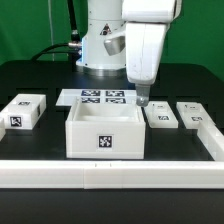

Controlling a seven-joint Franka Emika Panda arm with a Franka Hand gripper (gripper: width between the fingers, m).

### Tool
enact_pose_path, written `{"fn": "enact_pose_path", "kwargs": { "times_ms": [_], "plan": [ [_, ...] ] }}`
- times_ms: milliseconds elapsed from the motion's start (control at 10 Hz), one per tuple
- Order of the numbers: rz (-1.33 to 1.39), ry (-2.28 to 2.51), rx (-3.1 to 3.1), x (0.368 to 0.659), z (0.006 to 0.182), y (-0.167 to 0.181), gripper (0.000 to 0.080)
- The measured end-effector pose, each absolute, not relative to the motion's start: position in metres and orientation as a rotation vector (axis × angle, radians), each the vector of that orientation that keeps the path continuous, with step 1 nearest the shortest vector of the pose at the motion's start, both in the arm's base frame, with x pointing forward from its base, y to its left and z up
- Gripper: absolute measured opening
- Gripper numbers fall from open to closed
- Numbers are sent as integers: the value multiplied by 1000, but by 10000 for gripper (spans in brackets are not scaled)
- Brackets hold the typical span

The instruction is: Assemble cabinet

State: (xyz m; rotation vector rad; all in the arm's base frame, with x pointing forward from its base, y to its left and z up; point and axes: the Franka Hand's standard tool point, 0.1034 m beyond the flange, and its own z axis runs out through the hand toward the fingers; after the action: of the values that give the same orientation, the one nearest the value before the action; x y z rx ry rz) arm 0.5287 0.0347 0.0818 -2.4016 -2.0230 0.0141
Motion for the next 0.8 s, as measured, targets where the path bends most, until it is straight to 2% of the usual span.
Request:
{"fn": "enact_pose_path", "kwargs": {
  "times_ms": [500,800],
  "plan": [
    [24,-2042,-2378,524,78,30,798],
    [-5,-2106,-2335,498,71,25,798]
  ]
}}
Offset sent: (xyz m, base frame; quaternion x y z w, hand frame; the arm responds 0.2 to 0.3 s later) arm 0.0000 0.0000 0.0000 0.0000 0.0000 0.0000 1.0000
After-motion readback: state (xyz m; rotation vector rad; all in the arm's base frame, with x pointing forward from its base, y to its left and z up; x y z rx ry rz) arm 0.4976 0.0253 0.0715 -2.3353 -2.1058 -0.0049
